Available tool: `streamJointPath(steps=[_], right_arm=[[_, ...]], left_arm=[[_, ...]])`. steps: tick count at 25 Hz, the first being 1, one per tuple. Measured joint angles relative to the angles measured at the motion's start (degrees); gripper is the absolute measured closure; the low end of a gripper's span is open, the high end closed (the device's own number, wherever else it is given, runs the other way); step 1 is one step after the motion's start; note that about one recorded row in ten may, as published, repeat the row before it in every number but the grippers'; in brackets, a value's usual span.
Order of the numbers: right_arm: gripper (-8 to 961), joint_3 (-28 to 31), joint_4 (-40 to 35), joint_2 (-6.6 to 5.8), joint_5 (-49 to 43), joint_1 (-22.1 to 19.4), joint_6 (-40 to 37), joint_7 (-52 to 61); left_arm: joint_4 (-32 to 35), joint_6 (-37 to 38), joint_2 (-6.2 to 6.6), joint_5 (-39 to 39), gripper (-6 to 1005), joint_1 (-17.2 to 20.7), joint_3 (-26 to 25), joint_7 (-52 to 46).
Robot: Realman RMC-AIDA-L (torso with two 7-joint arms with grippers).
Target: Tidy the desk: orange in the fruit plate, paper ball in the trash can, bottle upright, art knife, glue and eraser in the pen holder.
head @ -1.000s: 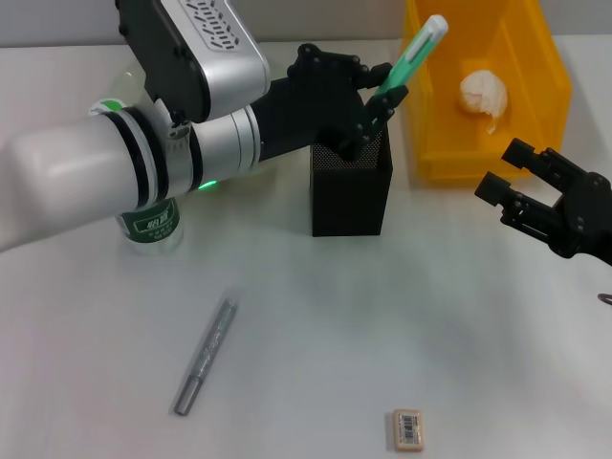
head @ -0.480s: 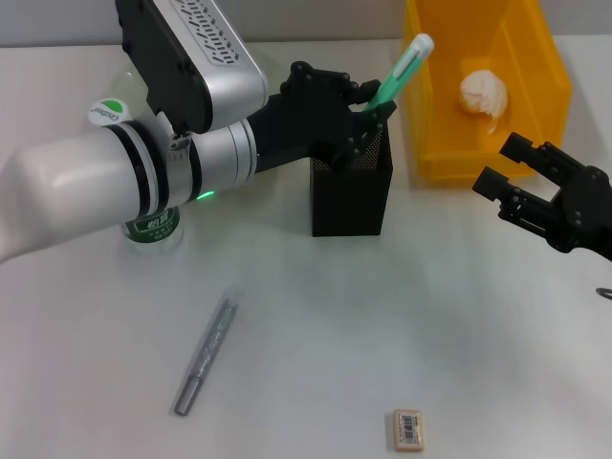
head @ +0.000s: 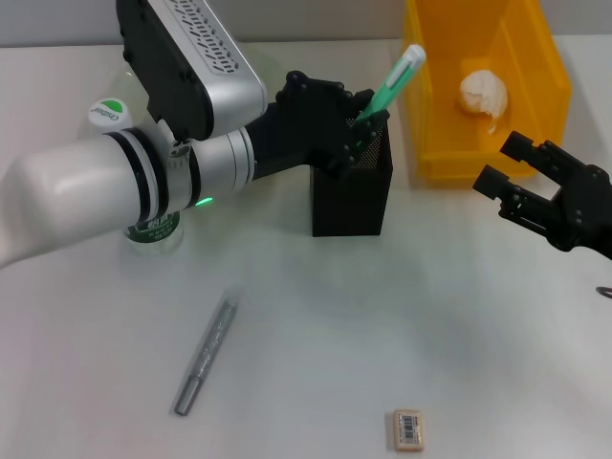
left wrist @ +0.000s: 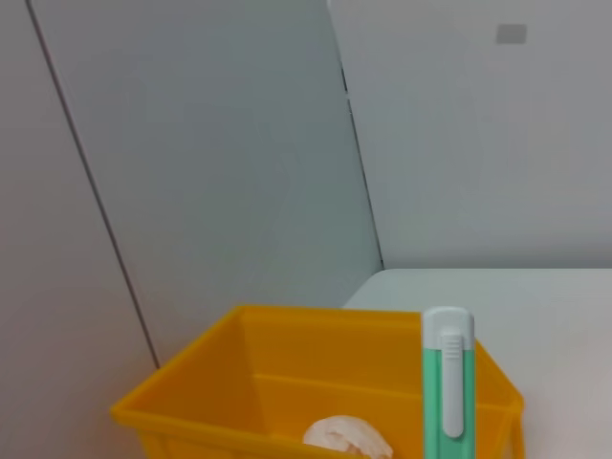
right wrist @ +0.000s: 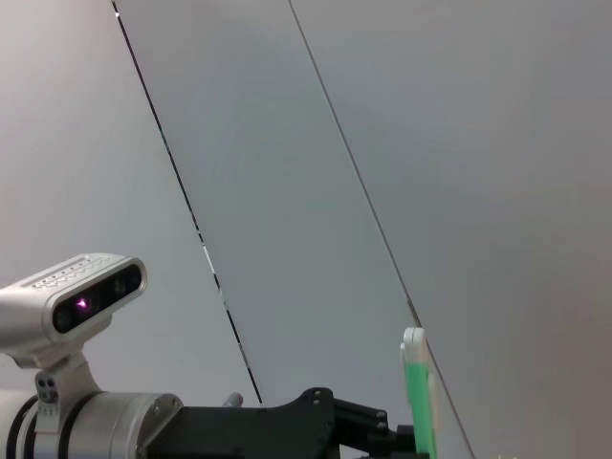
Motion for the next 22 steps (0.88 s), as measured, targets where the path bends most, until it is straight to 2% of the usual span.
streamJointPath(steps=[14, 22], right_arm=[[121, 0.0, 0.0, 0.0, 0.1, 0.0, 0.0, 0.0], [121, 0.2, -0.1, 0.0, 0.0, -0.1, -0.3, 0.0]], left_arm=[[0.0, 0.0, -0.04, 0.0, 737, 0.0, 0.4, 0.0], [3.2, 1.1, 0.11, -0.5, 649, 1.0, -0.3, -0.3]])
